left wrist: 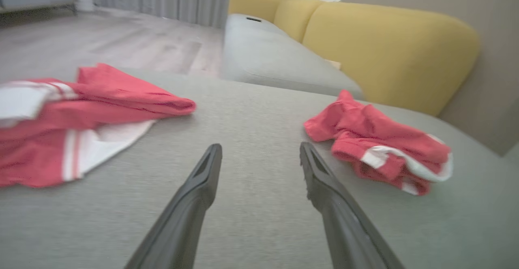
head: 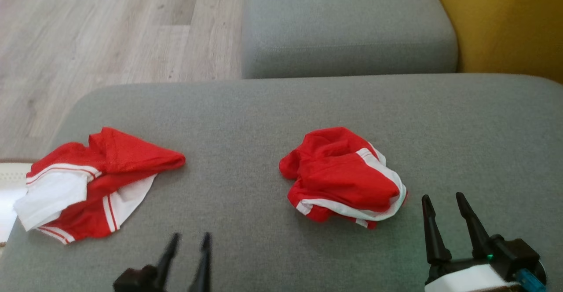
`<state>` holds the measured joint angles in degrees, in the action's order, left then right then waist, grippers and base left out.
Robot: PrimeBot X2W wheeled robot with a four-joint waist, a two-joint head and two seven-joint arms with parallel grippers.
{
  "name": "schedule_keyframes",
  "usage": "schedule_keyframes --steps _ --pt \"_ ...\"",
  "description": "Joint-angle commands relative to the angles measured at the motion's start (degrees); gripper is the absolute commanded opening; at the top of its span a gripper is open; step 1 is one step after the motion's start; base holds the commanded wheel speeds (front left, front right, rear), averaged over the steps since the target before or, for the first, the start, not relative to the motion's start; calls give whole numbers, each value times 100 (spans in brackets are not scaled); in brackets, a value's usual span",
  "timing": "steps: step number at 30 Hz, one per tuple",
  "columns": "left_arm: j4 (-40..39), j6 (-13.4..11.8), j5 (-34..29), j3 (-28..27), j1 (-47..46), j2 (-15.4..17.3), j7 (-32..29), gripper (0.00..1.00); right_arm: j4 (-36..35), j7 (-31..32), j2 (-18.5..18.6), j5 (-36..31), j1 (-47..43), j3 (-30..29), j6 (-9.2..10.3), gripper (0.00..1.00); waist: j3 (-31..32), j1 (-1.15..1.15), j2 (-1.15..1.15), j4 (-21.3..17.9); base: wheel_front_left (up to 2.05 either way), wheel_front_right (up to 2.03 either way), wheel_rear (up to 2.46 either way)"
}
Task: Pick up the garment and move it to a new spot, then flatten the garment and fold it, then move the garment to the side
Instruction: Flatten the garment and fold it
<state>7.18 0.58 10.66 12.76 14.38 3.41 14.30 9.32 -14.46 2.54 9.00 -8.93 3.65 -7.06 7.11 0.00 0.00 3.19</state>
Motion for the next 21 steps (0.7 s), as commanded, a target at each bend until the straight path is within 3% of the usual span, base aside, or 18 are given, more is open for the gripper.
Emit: schedule_keyframes --steps 1,5,11,16,21 --pt "-44 127 450 13 -496 -53 70 100 -209 -53 34 1 284 123 -43 100 -78 0 0 4 0 0 0" --pt "554 456 2265 593 -909 -53 70 100 -211 -53 34 -10 375 181 -43 100 -223 0 0 -39 0 0 0" --pt "1317 670 4186 1764 -1770 -53 11 100 -238 -53 34 -86 535 317 -43 100 -492 0 0 -205 0 0 0" --pt "1707 688 5215 2766 -2423 -53 15 100 -245 -53 34 -182 653 350 -43 100 -680 0 0 -399 0 0 0" --pt "2045 689 5431 3015 -2705 -53 52 100 -232 -53 34 -215 755 400 -43 100 -776 0 0 -571 0 0 0"
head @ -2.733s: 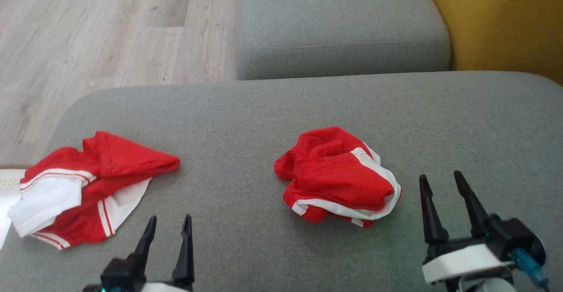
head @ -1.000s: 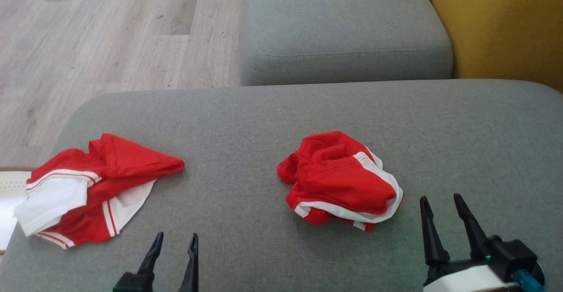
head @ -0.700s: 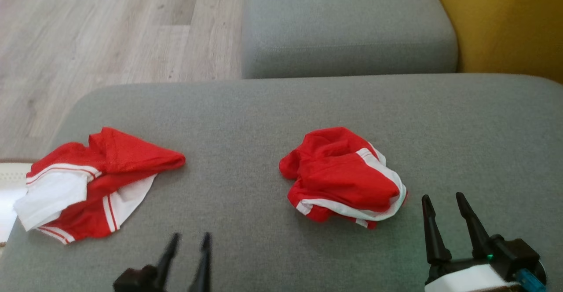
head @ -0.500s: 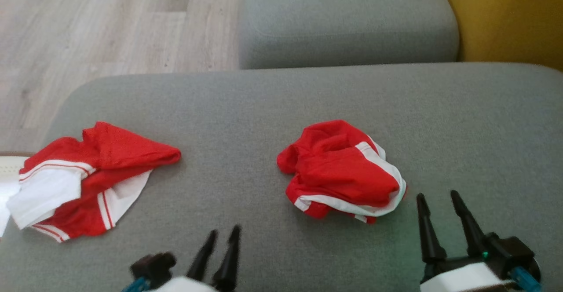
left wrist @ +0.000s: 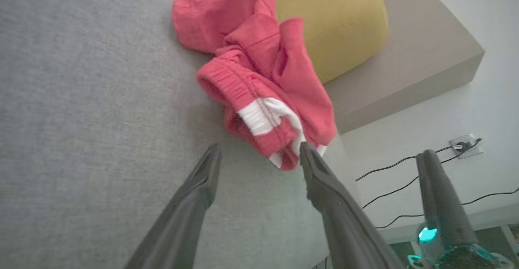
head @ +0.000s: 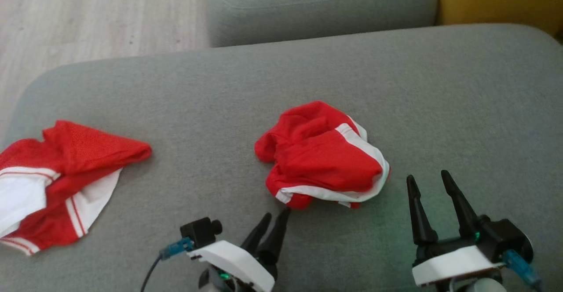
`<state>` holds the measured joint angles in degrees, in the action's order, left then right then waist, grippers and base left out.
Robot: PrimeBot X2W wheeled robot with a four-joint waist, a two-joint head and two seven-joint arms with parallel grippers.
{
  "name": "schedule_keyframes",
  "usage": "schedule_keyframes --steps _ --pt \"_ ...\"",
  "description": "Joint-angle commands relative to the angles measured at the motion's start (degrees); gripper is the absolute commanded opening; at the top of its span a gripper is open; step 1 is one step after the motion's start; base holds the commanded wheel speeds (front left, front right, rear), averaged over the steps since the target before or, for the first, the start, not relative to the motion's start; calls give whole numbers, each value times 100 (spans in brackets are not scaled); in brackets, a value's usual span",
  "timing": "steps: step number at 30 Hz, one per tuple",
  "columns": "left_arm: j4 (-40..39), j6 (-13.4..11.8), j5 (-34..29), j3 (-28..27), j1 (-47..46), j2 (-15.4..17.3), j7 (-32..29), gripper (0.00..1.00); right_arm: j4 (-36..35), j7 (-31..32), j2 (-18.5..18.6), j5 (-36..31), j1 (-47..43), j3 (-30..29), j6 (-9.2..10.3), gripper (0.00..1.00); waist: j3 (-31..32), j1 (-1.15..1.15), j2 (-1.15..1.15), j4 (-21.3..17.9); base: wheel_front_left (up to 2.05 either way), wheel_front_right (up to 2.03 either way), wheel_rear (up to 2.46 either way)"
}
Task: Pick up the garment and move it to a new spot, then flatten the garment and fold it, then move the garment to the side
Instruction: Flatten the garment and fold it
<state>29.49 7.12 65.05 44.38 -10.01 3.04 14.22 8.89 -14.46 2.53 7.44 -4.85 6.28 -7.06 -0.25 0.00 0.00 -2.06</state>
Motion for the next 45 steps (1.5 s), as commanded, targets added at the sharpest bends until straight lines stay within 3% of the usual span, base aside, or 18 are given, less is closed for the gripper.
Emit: schedule_keyframes --steps 1,9,18,20,23,25,26,30,38,45 --pt "-88 35 20 -155 -318 -16 66 100 -186 -53 35 -65 375 147 -43 100 -67 0 0 -95 0 0 0" --pt "231 35 23 -502 -582 -16 76 100 -201 -53 35 -58 487 163 -43 100 -278 0 0 -309 0 0 0" --pt "426 36 205 -351 -805 -16 77 100 -164 -54 35 -50 583 180 -43 100 -345 0 0 -444 0 0 0" --pt "304 36 544 -280 -796 -16 77 83 -152 -54 35 -49 593 187 -43 100 -339 0 0 -465 0 0 0" --pt "228 36 780 -214 -826 -16 77 80 -142 -54 35 -52 585 183 -43 100 -332 0 0 -474 0 0 0" --pt "191 36 946 -172 -832 -16 77 68 -136 -54 35 -55 577 182 -43 100 -327 0 0 -478 0 0 0" --pt "171 36 1035 -152 -837 -16 77 58 -134 -54 36 -55 574 180 -43 100 -324 0 0 -481 0 0 0" --pt "76 36 1151 -261 -856 -16 77 0 -132 -54 45 -52 573 178 -43 100 -285 0 0 -497 0 0 0" --pt "-273 36 282 -265 -983 -4 77 0 -103 -54 50 -28 515 242 -43 100 -75 0 0 -569 0 0 0" --pt "-947 36 75 466 -2068 358 -155 0 -132 -54 42 30 611 466 -43 100 -8 0 0 -815 0 0 0"
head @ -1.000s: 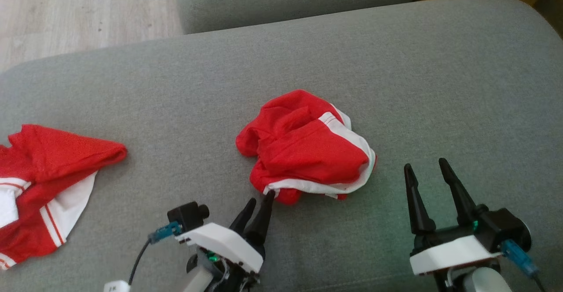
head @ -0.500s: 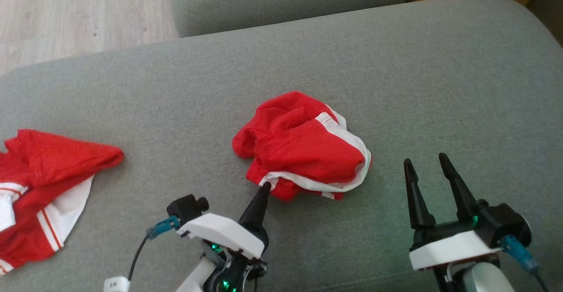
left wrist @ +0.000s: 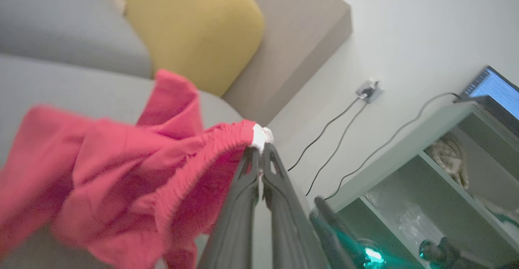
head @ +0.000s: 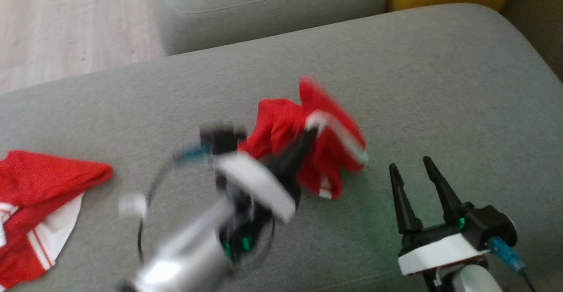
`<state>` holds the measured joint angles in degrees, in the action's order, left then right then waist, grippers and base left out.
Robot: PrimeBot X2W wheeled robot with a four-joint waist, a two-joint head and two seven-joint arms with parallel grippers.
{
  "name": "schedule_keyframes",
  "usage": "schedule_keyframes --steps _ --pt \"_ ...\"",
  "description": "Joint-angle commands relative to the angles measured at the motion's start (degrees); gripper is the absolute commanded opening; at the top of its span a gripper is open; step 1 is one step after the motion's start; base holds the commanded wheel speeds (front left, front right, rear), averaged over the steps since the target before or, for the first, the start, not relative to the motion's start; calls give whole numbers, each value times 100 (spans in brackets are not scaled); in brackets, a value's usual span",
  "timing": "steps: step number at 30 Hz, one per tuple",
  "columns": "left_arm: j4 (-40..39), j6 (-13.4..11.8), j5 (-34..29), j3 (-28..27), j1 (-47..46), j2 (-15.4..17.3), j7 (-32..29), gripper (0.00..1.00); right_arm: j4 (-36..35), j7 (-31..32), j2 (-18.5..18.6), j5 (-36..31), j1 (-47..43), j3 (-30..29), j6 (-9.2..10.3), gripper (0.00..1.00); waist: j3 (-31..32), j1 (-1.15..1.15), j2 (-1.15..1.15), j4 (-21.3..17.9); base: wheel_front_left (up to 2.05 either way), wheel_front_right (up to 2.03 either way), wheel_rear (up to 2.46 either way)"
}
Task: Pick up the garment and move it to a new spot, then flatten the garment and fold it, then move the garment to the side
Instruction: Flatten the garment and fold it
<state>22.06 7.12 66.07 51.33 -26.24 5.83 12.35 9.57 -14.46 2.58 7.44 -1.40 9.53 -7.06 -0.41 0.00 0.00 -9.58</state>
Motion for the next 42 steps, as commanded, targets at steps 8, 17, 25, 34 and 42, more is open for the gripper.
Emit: schedule_keyframes --steps 8,17,25,34,42 --pt "-529 36 -17 627 -2777 613 -656 0 -261 -54 32 218 425 275 -43 100 -99 0 0 -616 0 0 0" --pt "-691 36 358 1073 -4140 1034 -245 0 -383 -54 31 338 366 129 -43 100 -68 0 0 -624 0 0 0" --pt "283 30 431 1762 -3056 1566 -45 0 -456 -54 31 209 152 21 -43 100 -224 0 0 -70 0 0 0" --pt "1292 23 314 1488 -2407 1894 240 0 -248 -54 31 410 87 -37 -43 100 -493 0 0 339 0 0 0" --pt "1391 33 103 1173 -2336 1925 262 0 742 -54 51 1138 602 5 -43 100 -625 0 0 606 0 0 0"
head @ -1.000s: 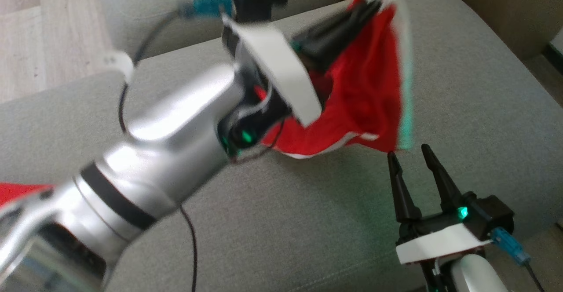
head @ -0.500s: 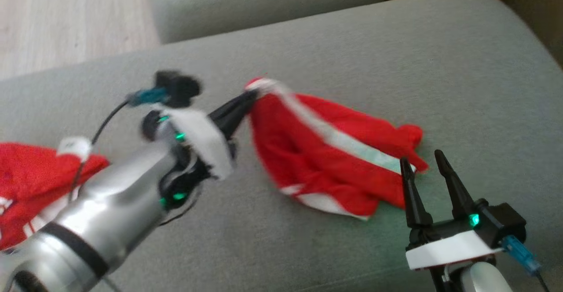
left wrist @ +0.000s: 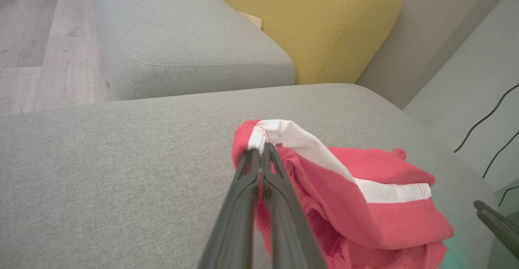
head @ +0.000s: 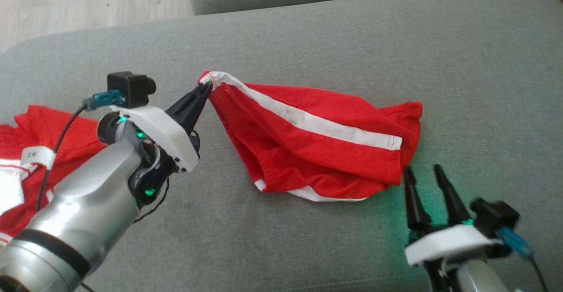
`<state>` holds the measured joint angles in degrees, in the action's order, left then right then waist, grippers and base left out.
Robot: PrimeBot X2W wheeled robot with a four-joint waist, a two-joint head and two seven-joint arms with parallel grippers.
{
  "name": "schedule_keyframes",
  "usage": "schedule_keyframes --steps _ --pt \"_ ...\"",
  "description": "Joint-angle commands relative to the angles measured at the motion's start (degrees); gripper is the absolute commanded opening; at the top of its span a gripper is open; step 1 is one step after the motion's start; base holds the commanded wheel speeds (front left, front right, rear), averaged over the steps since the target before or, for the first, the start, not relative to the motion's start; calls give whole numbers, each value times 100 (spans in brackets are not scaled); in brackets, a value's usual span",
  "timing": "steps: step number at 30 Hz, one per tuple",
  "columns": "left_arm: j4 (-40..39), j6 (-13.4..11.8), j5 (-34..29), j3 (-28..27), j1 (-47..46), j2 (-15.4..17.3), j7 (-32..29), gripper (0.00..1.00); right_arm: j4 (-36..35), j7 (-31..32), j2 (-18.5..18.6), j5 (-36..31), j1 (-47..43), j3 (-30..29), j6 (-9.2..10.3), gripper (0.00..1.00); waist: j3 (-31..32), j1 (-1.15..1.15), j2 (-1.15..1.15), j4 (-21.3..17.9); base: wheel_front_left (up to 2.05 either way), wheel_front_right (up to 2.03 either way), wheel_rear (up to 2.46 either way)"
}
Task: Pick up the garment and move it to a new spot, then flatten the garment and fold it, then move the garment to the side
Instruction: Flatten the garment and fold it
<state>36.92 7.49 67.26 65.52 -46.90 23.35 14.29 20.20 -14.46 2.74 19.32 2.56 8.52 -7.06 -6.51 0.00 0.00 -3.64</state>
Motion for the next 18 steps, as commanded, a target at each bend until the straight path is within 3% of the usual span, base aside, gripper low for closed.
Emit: schedule_keyframes --steps 1,9,18 --pt "-107 -2 -53 -275 -270 154 69 0 -105 -53 65 73 334 186 -43 100 -28 0 0 33 0 0 0" --pt "-222 -1 -224 -399 -247 3 70 0 921 105 386 993 1236 911 -43 100 -93 0 0 155 0 0 0" --pt "-302 -1 -264 -437 -194 -120 70 0 1393 416 736 2033 1682 1562 -43 100 -88 0 0 307 0 0 0"
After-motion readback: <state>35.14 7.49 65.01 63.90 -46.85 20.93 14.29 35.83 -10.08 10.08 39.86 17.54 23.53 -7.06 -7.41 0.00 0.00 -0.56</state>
